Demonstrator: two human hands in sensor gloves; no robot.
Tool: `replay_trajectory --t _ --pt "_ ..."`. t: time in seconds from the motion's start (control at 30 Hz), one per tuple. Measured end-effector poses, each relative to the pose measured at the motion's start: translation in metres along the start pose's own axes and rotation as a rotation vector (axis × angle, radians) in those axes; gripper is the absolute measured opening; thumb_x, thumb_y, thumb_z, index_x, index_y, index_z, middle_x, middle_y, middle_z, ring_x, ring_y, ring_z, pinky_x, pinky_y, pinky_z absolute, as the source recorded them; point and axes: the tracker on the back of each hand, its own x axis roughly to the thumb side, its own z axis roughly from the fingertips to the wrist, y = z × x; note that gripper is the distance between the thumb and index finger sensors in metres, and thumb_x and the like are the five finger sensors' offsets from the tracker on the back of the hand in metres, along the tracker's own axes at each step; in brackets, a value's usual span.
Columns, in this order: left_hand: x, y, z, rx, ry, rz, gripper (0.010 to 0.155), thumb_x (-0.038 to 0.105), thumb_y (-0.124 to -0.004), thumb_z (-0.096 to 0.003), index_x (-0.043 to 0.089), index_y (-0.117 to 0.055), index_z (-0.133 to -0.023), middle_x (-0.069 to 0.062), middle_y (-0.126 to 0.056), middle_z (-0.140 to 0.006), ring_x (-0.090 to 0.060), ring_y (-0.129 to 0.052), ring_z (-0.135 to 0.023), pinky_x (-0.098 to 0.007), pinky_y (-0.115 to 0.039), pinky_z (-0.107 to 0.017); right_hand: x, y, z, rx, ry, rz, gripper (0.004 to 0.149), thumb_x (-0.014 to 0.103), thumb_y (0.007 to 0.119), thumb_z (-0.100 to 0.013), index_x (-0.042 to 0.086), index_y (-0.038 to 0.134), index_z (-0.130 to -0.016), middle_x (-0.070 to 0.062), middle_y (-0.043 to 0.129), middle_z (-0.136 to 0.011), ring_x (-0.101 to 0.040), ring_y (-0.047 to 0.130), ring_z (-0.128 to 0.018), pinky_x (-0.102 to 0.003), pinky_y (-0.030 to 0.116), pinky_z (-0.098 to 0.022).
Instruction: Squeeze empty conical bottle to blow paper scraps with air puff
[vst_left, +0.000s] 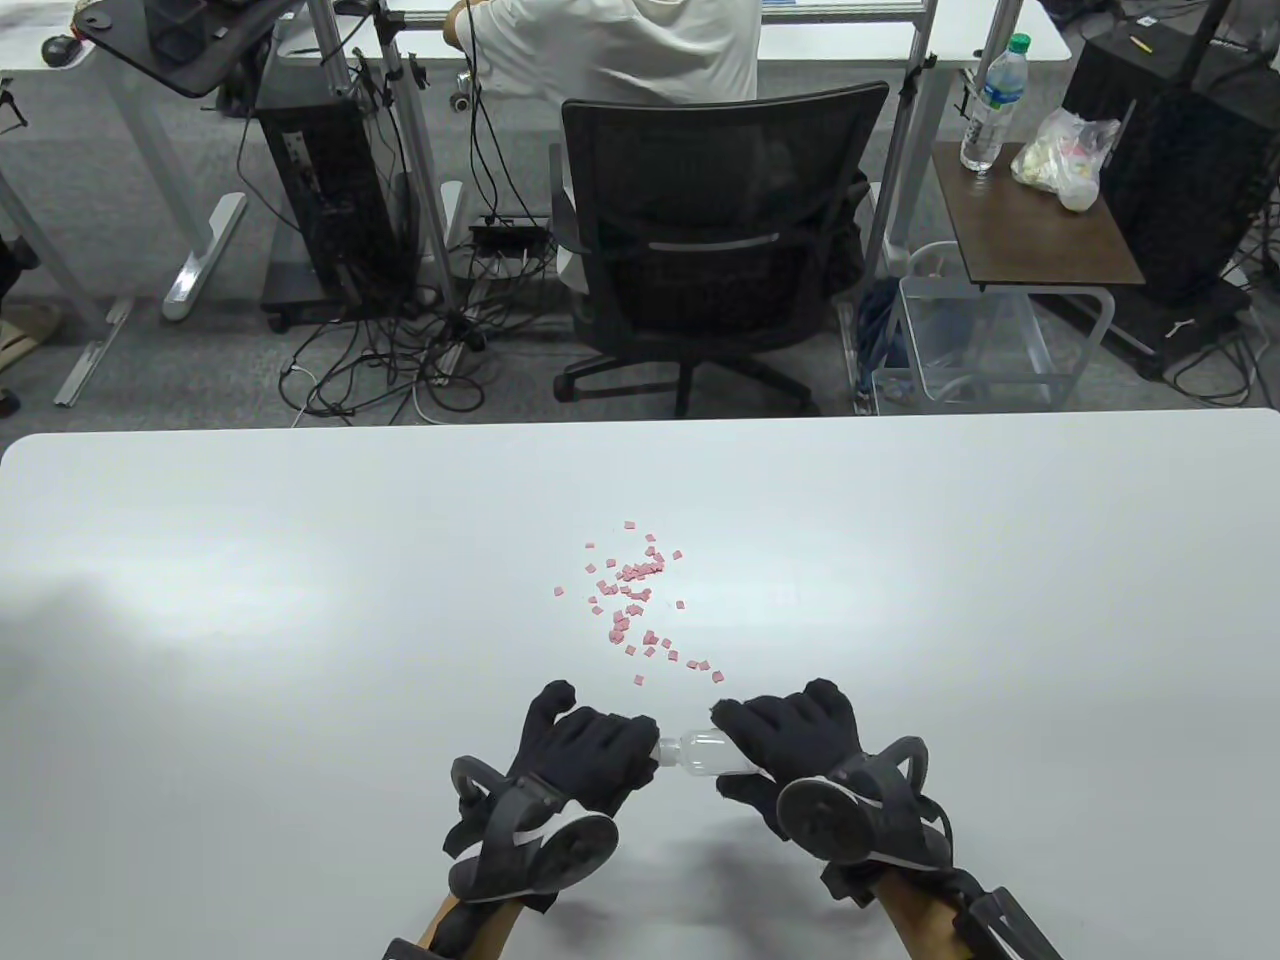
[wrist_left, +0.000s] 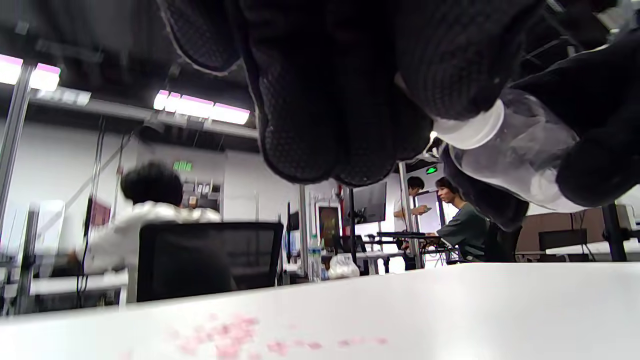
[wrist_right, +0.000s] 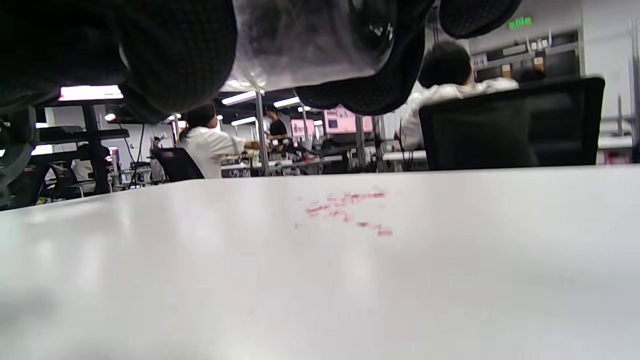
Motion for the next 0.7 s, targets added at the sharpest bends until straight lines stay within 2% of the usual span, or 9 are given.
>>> replay_trajectory --t 0.1,0.17,0.23,0.27,0.37,0.4,0.47,0.6,0.7 --pt "-0.003 -0.002 -0.002 -0.098 0.045 0.111 0.048 0.046 -0.083 -0.0508 0.024 -0.088 -0.094 0.000 -0.100 -0.087 -0.021 -0.103 -0.078 -0.057 -0.054 -0.080 0.001 0.000 0.005 -0.078 -0.025 0.071 0.066 0.045 0.088 -0.045 0.021 0.074 -0.105 -0.012 0.085 -0.096 -0.036 0.089 -0.083 -0.071 0.055 -0.071" --pt "-0.008 -0.006 -0.002 -0.088 0.076 0.194 0.052 0.049 -0.081 -0.0509 0.023 -0.087 -0.095 -0.003 -0.099 -0.089 -0.023 -0.102 -0.078 -0.057 -0.055 -0.079 0.002 -0.001 0.008 -0.123 -0.041 0.114 0.066 0.045 0.088 -0.045 0.021 0.074 -0.105 -0.012 0.083 -0.098 -0.037 0.087 -0.084 -0.072 0.054 -0.071" --pt "-0.007 -0.007 -0.001 -0.104 0.065 0.235 0.046 0.042 -0.083 -0.0517 0.021 -0.090 -0.092 -0.004 -0.101 -0.084 -0.024 -0.104 -0.074 -0.058 -0.054 -0.079 0.005 -0.002 0.008 -0.145 -0.063 0.152 0.066 0.045 0.088 -0.045 0.021 0.075 -0.105 -0.013 0.081 -0.100 -0.037 0.086 -0.085 -0.072 0.053 -0.071" --pt "-0.005 -0.005 0.000 -0.058 0.058 0.192 0.046 0.040 -0.084 -0.0506 0.020 -0.091 -0.092 -0.004 -0.102 -0.082 -0.024 -0.104 -0.072 -0.057 -0.054 -0.079 0.007 -0.002 0.008 -0.142 -0.062 0.174 0.066 0.045 0.088 -0.045 0.020 0.075 -0.105 -0.013 0.081 -0.100 -0.037 0.086 -0.085 -0.072 0.054 -0.071" --pt "0.003 0.002 -0.001 -0.007 -0.035 0.002 0.047 0.043 -0.086 -0.0486 0.023 -0.092 -0.090 -0.001 -0.104 -0.079 -0.020 -0.106 -0.069 -0.056 -0.055 -0.080 0.010 -0.002 0.007 -0.134 -0.040 0.223 0.064 0.047 0.088 -0.045 0.022 0.078 -0.103 -0.023 0.057 -0.114 -0.047 0.059 -0.100 -0.073 0.051 -0.070" --pt "0.003 0.003 -0.002 -0.039 -0.036 0.000 0.046 0.045 -0.086 -0.0494 0.024 -0.092 -0.090 0.001 -0.103 -0.080 -0.020 -0.106 -0.070 -0.056 -0.055 -0.080 0.010 -0.001 0.008 -0.120 -0.015 0.241 0.064 0.049 0.088 -0.044 0.023 0.079 -0.102 -0.025 0.051 -0.115 -0.050 0.053 -0.101 -0.074 0.049 -0.070" --pt "0.000 0.002 -0.001 -0.002 0.003 0.066 0.046 0.045 -0.085 -0.0500 0.024 -0.090 -0.091 0.000 -0.102 -0.083 -0.020 -0.105 -0.074 -0.056 -0.055 -0.080 0.009 -0.002 0.006 -0.091 0.002 0.239 0.065 0.052 0.087 -0.044 0.024 0.080 -0.102 -0.024 0.057 -0.111 -0.048 0.059 -0.097 -0.075 0.049 -0.070" --pt "-0.016 0.001 0.002 0.021 0.136 0.154 0.054 0.050 -0.081 -0.0520 0.023 -0.083 -0.098 -0.003 -0.096 -0.091 -0.023 -0.100 -0.080 -0.058 -0.052 -0.080 -0.003 -0.005 0.002 -0.057 0.083 0.121 0.065 0.051 0.090 -0.042 0.024 0.082 -0.101 -0.014 0.074 -0.095 -0.039 0.078 -0.080 -0.074 0.052 -0.069" --pt "-0.030 -0.001 0.005 0.005 0.211 0.160 0.057 0.052 -0.080 -0.0524 0.023 -0.081 -0.101 -0.004 -0.094 -0.094 -0.024 -0.098 -0.083 -0.059 -0.051 -0.080 -0.018 -0.006 0.002 -0.066 0.136 0.056 0.065 0.050 0.091 -0.042 0.023 0.082 -0.101 -0.012 0.075 -0.096 -0.038 0.079 -0.080 -0.073 0.053 -0.069"
